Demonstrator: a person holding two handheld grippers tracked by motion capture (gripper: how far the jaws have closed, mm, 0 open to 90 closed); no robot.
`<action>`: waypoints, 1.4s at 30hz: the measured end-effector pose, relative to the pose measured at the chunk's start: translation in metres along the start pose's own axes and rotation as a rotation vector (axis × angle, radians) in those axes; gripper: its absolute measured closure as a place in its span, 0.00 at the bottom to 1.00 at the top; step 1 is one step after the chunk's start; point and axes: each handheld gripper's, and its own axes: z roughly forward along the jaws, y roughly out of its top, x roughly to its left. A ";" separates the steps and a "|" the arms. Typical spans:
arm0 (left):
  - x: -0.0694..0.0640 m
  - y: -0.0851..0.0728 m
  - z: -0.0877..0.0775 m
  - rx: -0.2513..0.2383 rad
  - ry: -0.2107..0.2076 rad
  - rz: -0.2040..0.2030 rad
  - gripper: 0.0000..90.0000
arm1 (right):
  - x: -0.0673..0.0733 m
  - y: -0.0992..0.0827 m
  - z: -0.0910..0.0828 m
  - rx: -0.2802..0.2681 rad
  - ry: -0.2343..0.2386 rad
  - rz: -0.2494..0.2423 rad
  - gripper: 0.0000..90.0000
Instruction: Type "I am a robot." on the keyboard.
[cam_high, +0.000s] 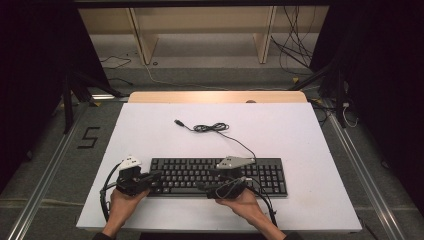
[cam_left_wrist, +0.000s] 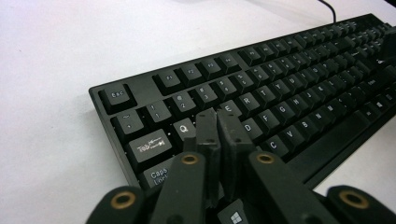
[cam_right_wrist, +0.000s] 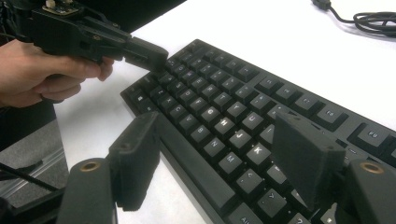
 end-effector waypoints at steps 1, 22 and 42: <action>0.000 0.000 0.000 0.003 0.001 0.000 0.98 | 0.000 0.000 0.000 0.000 0.000 -0.001 0.37; 0.000 0.000 0.011 0.055 0.004 -0.004 0.99 | 0.001 0.000 0.001 -0.002 0.001 -0.006 0.37; -0.001 0.000 0.013 0.064 -0.003 -0.002 0.98 | 0.002 0.001 0.000 -0.004 0.000 -0.008 0.37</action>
